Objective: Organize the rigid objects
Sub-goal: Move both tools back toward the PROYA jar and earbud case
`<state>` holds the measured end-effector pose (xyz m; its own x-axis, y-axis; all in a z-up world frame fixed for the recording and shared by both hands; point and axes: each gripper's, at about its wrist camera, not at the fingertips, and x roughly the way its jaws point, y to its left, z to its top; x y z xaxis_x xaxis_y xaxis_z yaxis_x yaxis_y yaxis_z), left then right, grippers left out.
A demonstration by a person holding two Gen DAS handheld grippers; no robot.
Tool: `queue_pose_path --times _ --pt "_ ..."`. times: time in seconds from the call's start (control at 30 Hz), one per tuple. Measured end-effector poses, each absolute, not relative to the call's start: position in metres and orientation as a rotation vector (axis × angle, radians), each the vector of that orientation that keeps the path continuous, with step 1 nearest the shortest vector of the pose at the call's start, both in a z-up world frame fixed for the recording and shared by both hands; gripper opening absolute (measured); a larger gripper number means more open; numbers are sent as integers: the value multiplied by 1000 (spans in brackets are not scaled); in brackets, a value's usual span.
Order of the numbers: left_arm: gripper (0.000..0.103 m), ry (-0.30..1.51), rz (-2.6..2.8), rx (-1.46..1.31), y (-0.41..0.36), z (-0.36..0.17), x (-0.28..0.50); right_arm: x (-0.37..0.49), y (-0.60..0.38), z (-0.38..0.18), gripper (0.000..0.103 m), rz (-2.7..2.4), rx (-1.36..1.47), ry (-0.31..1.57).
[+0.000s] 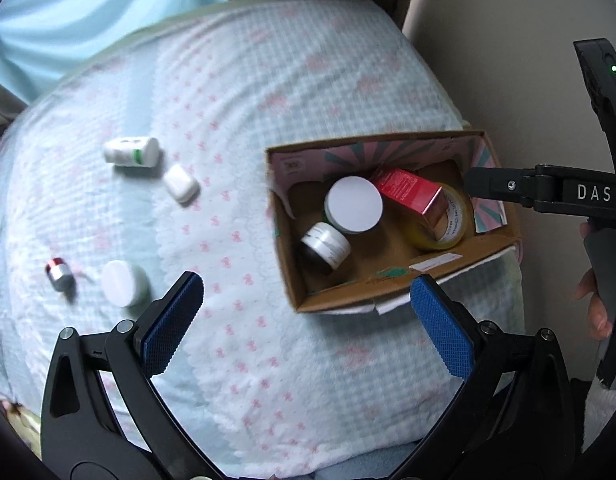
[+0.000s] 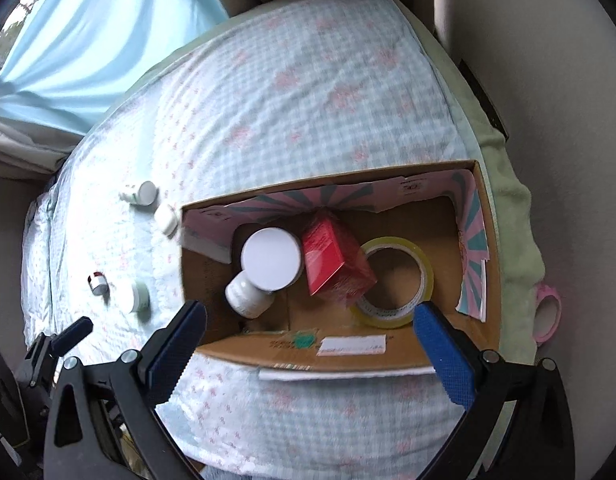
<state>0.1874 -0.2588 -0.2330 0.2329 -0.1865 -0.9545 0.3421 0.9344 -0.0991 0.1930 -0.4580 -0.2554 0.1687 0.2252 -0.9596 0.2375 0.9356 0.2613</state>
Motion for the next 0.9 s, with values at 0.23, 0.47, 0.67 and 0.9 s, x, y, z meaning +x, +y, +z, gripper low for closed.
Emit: queue_pose_path --times 0.23,0.47,0.67,0.9 --pt "103 1215 -318 106 -194 -190 169 177 -414 -204 103 23 309 1354" --pt "103 1130 -287 56 -107 -156 156 159 -345 -149 103 26 225 1265" --pt "103 1082 -230 6 -21 -140 157 160 -272 -122 103 38 128 1198" --pt "103 1091 -150 -99 84 -147 168 177 -198 -118 103 31 115 1154"
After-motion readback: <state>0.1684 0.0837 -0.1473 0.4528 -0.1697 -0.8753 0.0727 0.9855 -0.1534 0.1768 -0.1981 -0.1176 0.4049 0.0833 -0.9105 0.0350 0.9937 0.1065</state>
